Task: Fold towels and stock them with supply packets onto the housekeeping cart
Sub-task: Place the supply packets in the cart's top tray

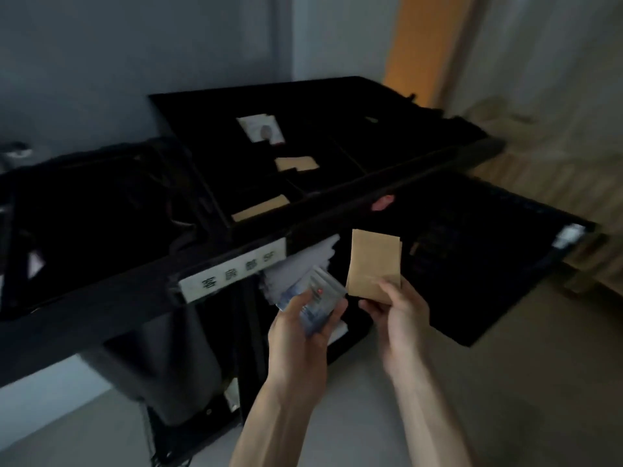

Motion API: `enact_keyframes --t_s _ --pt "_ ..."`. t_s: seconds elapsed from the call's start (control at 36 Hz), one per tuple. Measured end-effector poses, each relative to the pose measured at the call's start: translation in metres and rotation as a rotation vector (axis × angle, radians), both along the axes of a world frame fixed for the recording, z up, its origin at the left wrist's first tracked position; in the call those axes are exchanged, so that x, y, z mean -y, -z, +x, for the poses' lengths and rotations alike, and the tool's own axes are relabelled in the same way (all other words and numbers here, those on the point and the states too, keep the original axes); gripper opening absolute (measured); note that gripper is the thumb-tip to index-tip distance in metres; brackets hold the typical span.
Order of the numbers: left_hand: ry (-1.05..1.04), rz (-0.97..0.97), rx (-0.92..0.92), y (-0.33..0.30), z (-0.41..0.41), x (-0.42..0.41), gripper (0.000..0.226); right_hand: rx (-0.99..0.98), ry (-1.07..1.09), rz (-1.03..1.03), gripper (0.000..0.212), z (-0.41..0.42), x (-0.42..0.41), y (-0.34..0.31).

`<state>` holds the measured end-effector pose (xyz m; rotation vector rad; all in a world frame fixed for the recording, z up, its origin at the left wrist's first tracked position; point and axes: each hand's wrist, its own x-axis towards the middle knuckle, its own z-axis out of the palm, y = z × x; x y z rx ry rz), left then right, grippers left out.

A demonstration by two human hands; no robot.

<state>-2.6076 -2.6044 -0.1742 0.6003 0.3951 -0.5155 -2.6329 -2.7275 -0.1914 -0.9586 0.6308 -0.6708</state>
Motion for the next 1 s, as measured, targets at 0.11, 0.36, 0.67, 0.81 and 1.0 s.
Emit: enact_keyframes --t_s 0.11,0.36,0.67,0.81,1.0 --pt "-0.225 0.051 -0.011 0.003 0.017 -0.001 0.012 0.021 -0.215 0.077 0.019 0.041 0.01 0.003" --pt "-0.649 0.101 -0.036 -0.016 0.031 0.013 0.026 0.029 -0.603 0.126 0.02 0.074 0.033 -0.014" --pt "-0.779 0.078 0.07 -0.041 0.049 0.06 0.003 0.053 -0.77 0.044 0.024 0.098 0.065 -0.032" --pt "-0.724 0.141 0.162 -0.037 0.083 0.094 0.03 0.072 -0.739 -0.018 0.022 0.121 0.096 -0.038" --pt "-0.477 0.307 0.447 -0.033 0.154 0.155 0.026 0.123 -0.642 -0.241 0.022 0.169 0.15 -0.038"
